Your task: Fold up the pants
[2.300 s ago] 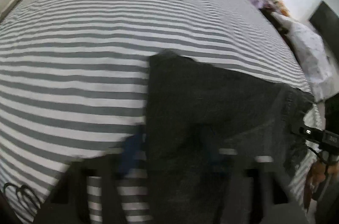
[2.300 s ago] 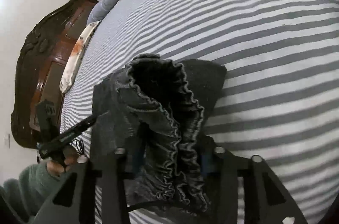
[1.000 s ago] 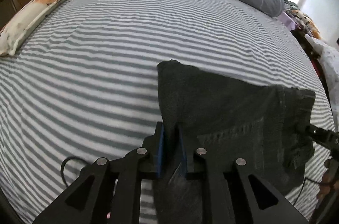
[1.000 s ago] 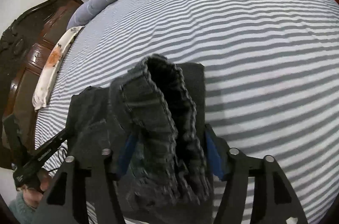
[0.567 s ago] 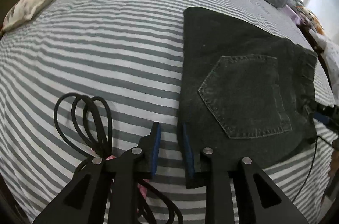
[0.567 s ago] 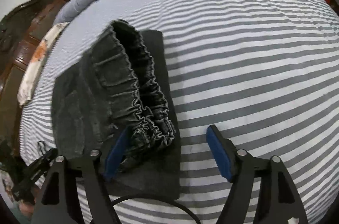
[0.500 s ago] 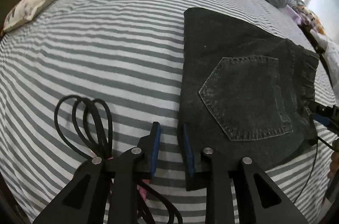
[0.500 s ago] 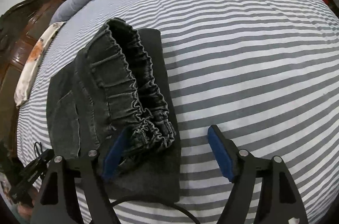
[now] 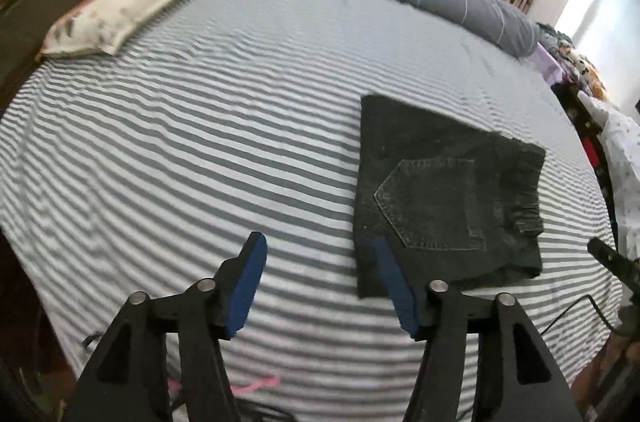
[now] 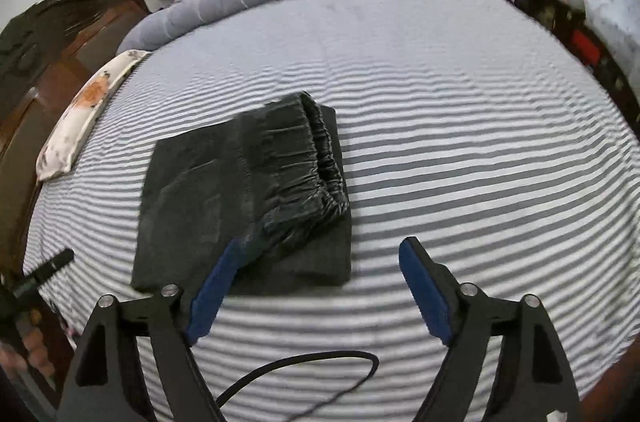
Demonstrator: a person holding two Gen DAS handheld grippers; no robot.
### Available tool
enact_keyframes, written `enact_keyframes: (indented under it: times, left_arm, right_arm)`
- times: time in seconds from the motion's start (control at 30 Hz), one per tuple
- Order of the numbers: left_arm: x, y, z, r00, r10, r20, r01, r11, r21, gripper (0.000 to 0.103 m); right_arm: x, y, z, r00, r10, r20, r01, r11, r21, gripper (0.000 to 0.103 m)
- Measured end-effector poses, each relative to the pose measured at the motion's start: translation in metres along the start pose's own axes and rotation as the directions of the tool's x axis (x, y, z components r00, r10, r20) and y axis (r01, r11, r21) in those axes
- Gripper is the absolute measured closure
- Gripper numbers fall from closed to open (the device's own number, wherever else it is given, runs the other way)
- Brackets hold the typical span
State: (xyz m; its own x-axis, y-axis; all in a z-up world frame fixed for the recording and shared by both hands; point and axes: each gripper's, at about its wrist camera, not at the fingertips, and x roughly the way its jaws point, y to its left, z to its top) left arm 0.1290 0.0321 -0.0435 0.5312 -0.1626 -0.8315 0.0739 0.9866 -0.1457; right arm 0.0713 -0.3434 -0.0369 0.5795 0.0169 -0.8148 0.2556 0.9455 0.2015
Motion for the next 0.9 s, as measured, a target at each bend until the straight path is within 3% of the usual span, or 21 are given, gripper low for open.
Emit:
enact_keyframes:
  times: [0.23, 0.37, 0.9]
  left_arm:
    - [-0.08, -0.004, -0.012, 0.996, 0.032, 0.089, -0.032, 0.999, -0.001, 0.037]
    - [-0.11, -0.013, -0.025, 0.991, 0.052, 0.12, -0.052, 0.999, -0.003, 0.035]
    - [-0.117, -0.05, -0.072, 0.979, 0.15, 0.137, -0.167, 0.978, 0.125, 0.034]
  right_arm:
    - [-0.072, 0.024, -0.014, 0.994, 0.024, 0.103, -0.022, 1.0, -0.021, 0.018]
    - [-0.096, 0.038, -0.024, 0.992, 0.023, 0.121, -0.02, 0.999, -0.03, 0.016]
    - [-0.098, 0.087, -0.074, 0.994, -0.039, 0.106, 0.059, 0.98, -0.188, 0.011]
